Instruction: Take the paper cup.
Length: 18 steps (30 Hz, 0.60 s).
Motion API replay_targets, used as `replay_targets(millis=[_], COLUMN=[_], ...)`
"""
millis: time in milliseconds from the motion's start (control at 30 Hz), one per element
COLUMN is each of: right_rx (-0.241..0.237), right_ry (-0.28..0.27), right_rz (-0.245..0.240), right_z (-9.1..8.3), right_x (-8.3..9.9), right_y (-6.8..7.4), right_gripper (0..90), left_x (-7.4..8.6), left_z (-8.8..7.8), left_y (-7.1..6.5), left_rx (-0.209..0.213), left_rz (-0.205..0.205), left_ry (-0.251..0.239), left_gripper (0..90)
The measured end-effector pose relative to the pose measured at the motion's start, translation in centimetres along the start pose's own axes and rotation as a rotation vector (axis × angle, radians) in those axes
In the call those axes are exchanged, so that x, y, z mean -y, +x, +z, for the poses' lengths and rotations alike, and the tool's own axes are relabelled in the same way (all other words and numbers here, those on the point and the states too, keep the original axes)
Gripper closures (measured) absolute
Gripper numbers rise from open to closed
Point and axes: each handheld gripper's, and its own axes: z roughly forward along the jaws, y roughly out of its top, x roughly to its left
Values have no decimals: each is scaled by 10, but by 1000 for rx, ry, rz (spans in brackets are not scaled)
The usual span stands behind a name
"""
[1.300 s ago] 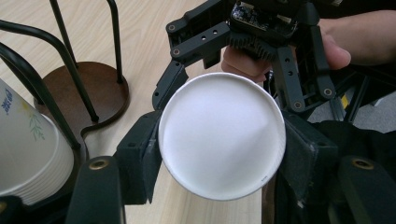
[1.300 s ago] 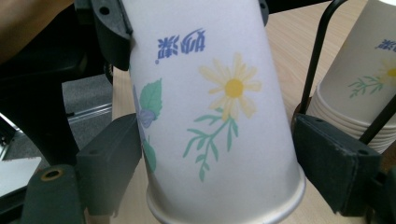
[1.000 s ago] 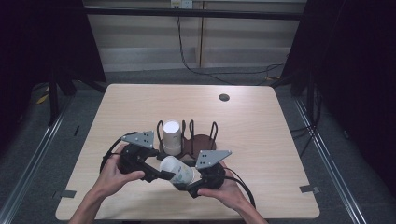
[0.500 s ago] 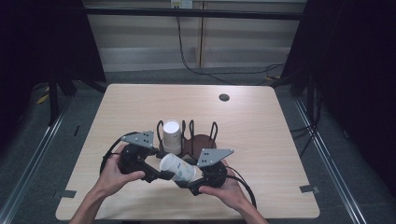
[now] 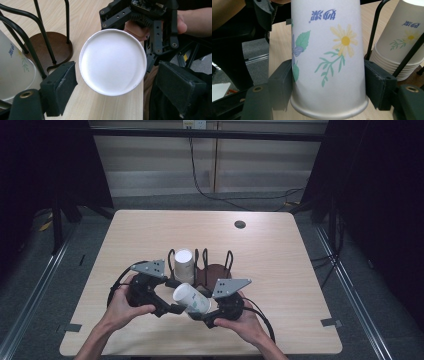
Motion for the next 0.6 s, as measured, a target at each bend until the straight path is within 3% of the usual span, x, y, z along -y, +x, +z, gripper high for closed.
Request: replay_targets(millis=[600], right_rx=[6], right_ry=[15], right_rz=[24], right_z=[-6], right_x=[0], right_y=[-5], right_gripper=[311], left_x=[11], left_z=[-2], left_y=[3], left_rx=[-48], left_rz=[9], left_ry=[26], left_gripper=[165])
